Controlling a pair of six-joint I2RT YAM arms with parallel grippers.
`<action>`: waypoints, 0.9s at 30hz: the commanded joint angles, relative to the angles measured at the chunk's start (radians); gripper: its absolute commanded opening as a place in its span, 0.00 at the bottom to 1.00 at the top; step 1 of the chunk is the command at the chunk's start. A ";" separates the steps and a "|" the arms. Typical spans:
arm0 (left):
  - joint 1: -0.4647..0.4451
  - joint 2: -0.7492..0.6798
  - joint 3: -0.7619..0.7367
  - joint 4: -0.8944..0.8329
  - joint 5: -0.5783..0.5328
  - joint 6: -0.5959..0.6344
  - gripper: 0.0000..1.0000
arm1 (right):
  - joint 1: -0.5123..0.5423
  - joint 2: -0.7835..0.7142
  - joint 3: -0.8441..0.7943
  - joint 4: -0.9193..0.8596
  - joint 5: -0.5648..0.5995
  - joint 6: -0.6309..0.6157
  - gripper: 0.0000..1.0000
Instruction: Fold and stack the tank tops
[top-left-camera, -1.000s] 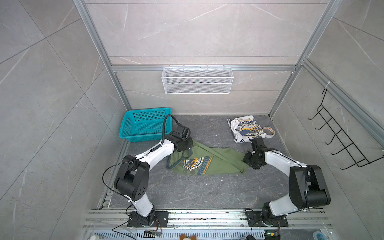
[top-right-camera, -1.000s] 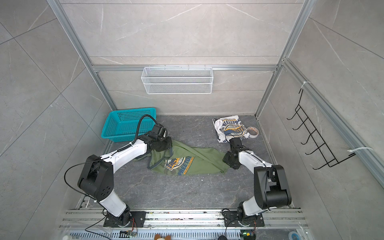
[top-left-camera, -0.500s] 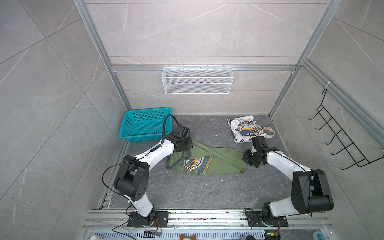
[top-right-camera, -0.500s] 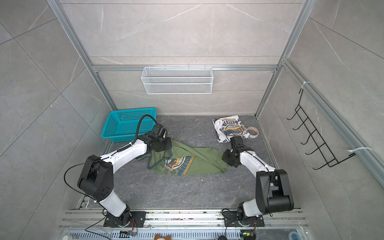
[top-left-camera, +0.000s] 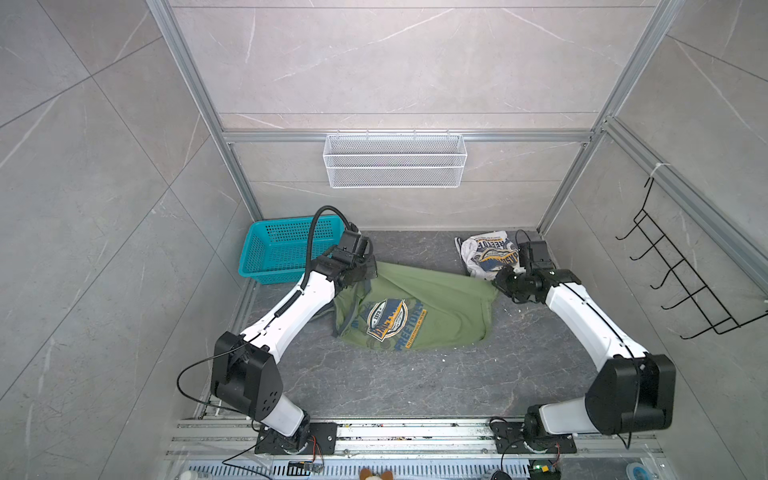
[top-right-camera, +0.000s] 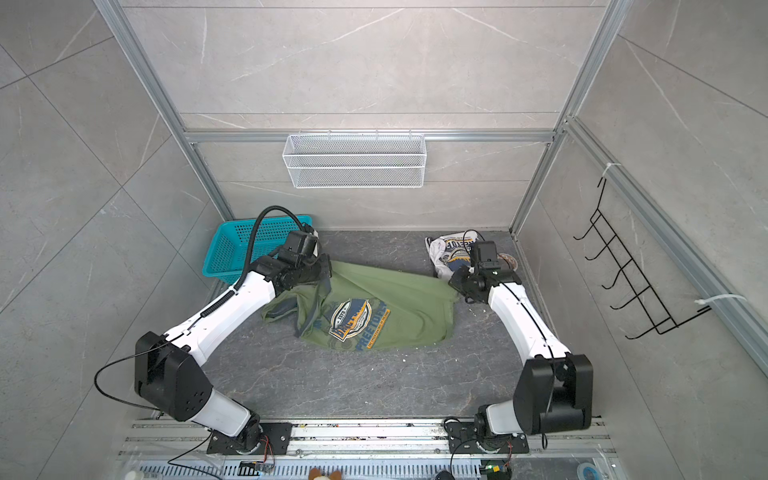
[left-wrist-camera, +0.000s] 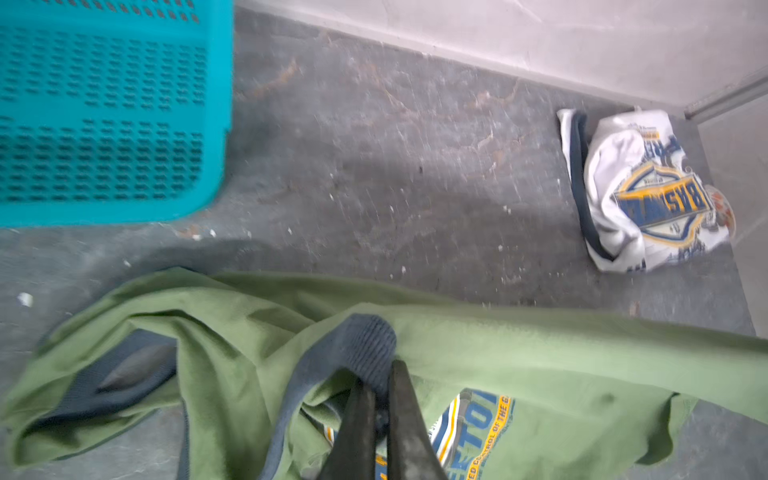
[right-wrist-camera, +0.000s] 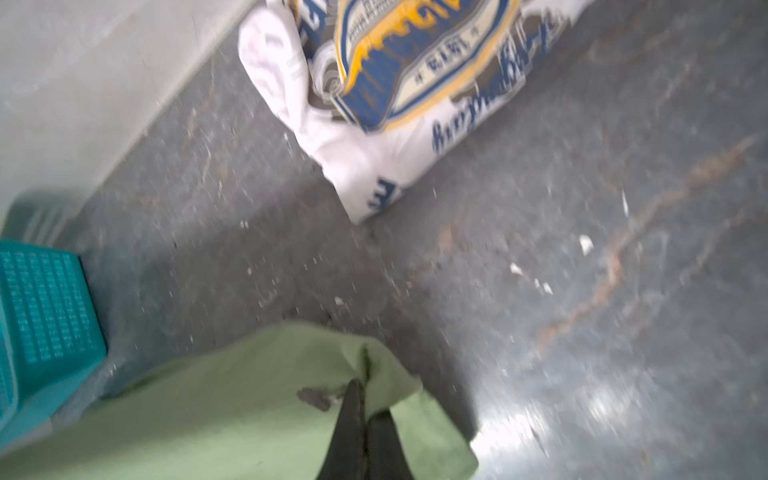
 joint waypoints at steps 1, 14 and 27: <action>0.023 0.151 0.077 -0.120 -0.007 0.041 0.00 | -0.004 0.155 0.053 -0.022 0.011 0.005 0.13; 0.022 0.329 0.178 -0.155 0.015 0.081 0.00 | -0.046 0.185 -0.056 0.213 -0.090 -0.038 0.59; 0.025 0.353 0.184 -0.138 0.033 0.070 0.00 | -0.010 0.214 -0.263 0.484 -0.290 0.040 0.64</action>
